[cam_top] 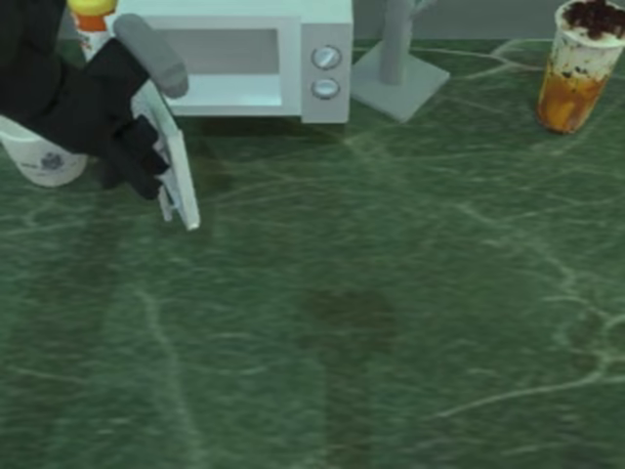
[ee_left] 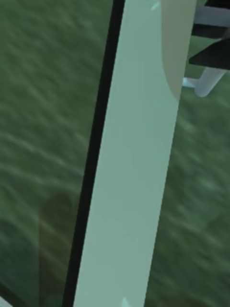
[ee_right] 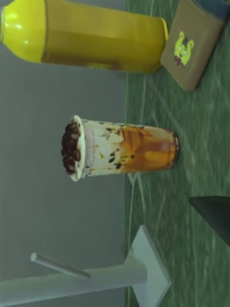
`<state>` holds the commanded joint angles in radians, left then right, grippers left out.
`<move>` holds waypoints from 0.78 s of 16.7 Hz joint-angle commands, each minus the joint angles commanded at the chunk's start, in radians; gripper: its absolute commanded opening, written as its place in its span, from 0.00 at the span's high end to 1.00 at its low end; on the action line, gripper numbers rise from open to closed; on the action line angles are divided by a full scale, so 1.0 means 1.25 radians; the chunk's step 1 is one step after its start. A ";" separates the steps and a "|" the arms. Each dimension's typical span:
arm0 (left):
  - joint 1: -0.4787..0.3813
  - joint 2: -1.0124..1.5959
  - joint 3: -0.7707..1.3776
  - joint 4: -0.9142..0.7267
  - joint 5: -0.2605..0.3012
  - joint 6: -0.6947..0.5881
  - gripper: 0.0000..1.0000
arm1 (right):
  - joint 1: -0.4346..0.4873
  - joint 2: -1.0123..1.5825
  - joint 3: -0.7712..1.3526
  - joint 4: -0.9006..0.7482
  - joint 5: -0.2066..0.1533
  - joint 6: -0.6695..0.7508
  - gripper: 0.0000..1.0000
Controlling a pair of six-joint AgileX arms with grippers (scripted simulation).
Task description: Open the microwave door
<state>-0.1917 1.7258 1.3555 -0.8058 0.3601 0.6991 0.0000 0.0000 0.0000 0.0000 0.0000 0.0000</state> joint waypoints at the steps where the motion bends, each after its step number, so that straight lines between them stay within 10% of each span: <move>1: 0.008 0.001 0.003 -0.008 0.007 0.019 1.00 | 0.000 0.000 0.000 0.000 0.000 0.000 0.00; 13: 0.064 0.010 0.020 -0.069 0.056 0.159 1.00 | 0.000 0.000 0.000 0.000 0.000 0.000 0.00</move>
<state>-0.1121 1.7379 1.3805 -0.8921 0.4300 0.8979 0.0000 0.0000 0.0000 0.0000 0.0000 0.0000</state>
